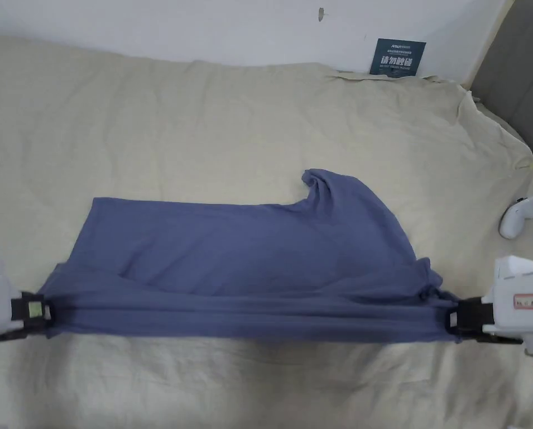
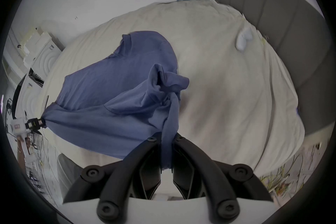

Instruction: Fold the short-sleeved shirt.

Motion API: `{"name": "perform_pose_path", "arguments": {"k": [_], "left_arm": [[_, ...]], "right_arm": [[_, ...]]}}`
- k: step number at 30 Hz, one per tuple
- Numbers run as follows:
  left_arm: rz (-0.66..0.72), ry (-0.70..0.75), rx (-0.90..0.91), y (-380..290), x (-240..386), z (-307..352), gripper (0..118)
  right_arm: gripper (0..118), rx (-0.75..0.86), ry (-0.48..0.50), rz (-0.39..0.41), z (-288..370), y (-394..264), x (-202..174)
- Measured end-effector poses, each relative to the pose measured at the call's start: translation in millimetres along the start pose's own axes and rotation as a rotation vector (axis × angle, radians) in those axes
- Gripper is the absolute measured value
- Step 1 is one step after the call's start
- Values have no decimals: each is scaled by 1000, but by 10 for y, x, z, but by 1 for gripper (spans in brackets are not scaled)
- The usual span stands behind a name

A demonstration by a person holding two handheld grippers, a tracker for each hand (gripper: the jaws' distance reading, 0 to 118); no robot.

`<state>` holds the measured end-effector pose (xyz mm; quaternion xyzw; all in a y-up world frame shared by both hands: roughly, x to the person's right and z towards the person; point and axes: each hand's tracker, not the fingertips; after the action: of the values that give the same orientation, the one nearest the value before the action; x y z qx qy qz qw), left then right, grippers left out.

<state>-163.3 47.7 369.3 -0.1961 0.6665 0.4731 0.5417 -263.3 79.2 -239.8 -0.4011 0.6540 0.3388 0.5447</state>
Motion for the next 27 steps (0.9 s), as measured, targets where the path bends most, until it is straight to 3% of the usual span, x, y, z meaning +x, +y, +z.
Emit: {"name": "perform_pose_path", "arguments": {"k": [9, 11, 12, 13, 14, 15, 18, 22, 27], "left_arm": [[43, 49, -21, -480, -78, -209, 3], [11, 97, -8, -464, -89, -143, 33], [-16, 137, -3, -457, -115, -105, 52], [-18, 163, 12, -440, -152, -54, 80], [-13, 186, 36, -413, -189, 28, 100], [7, 179, 75, -356, -228, 145, 112], [37, 109, 183, -175, -196, 450, 116], [-67, 11, 351, 25, 81, 712, 117], [-141, -27, 556, 15, 771, 773, 116]], "right_arm": [[8, -42, -68, 17, -324, -411, -72], [17, -33, -90, 36, -276, -376, -92], [34, -30, -135, 71, -234, -365, -103], [63, -6, -158, 101, -177, -359, -105], [80, 15, -178, 127, -100, -339, -88], [89, 48, -195, 128, 7, -311, -86], [90, 165, -183, 92, 322, -190, -73], [90, 374, -125, 50, 723, -44, -211], [90, 651, -116, 110, 1059, -15, -551]]}}
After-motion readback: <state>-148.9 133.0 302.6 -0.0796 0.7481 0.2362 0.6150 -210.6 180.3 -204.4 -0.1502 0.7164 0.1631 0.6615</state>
